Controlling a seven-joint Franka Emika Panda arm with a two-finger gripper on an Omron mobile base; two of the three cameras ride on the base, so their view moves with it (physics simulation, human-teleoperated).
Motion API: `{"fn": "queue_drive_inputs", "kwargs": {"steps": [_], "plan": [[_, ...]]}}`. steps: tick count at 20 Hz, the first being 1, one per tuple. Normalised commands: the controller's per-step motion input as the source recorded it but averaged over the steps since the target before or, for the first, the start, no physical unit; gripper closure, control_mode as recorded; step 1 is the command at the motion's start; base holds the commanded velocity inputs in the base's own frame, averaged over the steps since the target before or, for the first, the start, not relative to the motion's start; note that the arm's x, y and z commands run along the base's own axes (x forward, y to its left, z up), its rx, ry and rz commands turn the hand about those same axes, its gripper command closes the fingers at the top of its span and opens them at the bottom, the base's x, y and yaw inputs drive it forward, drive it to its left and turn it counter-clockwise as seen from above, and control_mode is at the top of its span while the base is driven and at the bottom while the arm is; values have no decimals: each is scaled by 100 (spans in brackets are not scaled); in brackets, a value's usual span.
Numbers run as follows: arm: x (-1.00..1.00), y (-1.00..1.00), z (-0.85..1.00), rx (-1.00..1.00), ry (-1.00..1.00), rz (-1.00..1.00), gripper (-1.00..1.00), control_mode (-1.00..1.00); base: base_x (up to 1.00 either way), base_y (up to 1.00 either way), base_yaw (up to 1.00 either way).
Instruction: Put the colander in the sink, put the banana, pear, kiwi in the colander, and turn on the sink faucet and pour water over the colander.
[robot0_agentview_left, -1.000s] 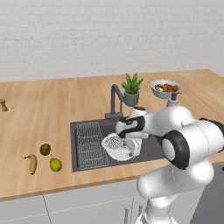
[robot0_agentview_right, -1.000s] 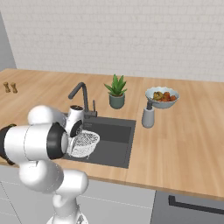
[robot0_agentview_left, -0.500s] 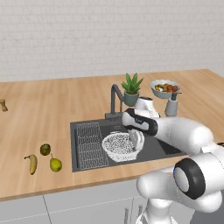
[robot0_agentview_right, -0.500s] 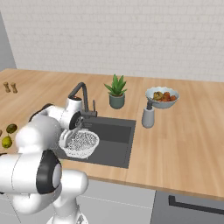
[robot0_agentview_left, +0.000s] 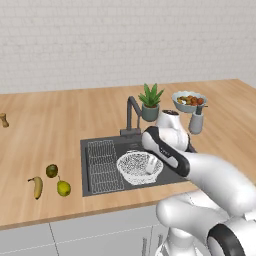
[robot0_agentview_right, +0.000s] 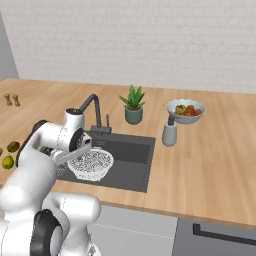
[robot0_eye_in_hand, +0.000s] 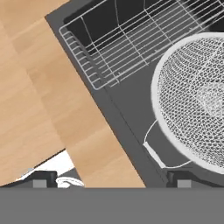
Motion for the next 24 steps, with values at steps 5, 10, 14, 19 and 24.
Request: {"fn": "queue_drive_inputs", "kwargs": {"steps": [5, 10, 14, 19, 24], "plan": [[-49, 28, 27, 0, 0, -43, -100, -100, 0, 0, 0], [-42, 50, 31, -2, -1, -35, -100, -100, 0, 0, 0], [-17, 90, 31, -3, 0, -18, -100, -100, 0, 0, 0], [0, 86, 31, 0, 0, -1, -100, -100, 0, 0, 0], [0, 67, 21, 0, 0, 0, -100, -100, 0, 0, 0]]}}
